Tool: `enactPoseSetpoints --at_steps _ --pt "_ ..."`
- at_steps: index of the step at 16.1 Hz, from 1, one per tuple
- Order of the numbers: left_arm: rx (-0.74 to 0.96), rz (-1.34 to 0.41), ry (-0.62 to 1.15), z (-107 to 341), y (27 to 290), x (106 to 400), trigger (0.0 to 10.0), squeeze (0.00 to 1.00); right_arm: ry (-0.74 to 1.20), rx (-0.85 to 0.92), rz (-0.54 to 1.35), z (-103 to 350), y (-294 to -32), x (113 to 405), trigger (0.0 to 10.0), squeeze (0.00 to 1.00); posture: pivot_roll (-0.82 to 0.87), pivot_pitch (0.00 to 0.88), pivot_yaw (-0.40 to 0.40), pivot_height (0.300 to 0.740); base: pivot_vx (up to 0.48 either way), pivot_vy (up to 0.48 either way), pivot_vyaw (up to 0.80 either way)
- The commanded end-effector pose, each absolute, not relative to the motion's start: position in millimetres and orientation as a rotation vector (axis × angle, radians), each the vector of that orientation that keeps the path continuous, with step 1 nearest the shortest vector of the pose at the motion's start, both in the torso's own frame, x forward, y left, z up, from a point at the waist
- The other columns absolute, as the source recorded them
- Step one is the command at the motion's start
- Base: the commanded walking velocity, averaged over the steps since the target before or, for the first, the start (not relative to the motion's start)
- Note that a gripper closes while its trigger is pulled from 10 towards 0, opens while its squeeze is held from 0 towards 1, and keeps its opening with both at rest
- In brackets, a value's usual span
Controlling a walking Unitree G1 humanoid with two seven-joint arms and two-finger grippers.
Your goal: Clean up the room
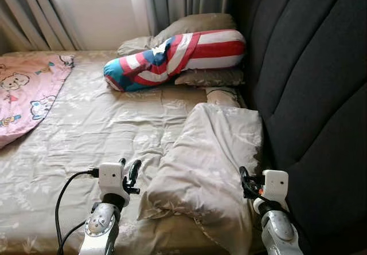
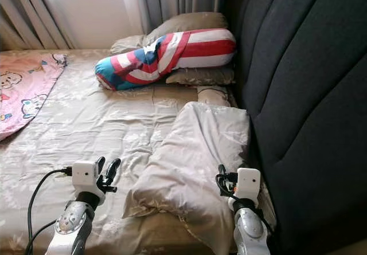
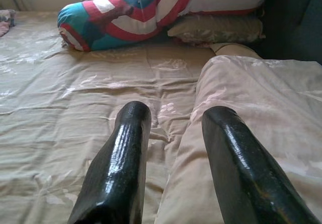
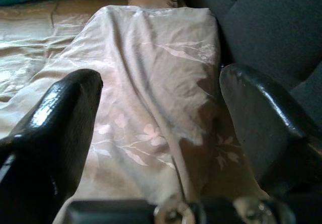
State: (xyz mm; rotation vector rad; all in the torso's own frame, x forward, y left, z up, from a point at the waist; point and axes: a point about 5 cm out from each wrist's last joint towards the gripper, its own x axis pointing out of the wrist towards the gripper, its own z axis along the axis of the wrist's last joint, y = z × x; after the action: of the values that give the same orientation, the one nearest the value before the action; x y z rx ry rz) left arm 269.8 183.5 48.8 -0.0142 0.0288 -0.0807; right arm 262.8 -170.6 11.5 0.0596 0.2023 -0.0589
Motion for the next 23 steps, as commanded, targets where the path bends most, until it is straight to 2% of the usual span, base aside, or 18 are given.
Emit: enactPoseSetpoints --at_steps 1,3,23 --pt "-0.013 -0.092 0.038 48.9 181.9 269.7 10.0 0.0 0.226 0.063 -0.055 10.1 -167.8 265.0 10.0 0.0 -0.04 0.021 -0.007 0.685 0.0 0.0 0.0" --pt "-0.013 -0.093 0.039 48.5 181.6 269.3 10.0 0.0 0.22 0.06 -0.046 10.5 -166.1 265.2 10.0 0.0 -0.04 0.017 -0.007 0.67 0.0 0.0 0.0" --pt "-0.015 -0.085 0.063 45.8 181.5 268.0 10.0 0.0 0.241 0.064 -0.029 7.3 -164.0 262.7 10.0 0.0 -0.04 0.041 -0.016 0.67 0.0 0.0 0.0"
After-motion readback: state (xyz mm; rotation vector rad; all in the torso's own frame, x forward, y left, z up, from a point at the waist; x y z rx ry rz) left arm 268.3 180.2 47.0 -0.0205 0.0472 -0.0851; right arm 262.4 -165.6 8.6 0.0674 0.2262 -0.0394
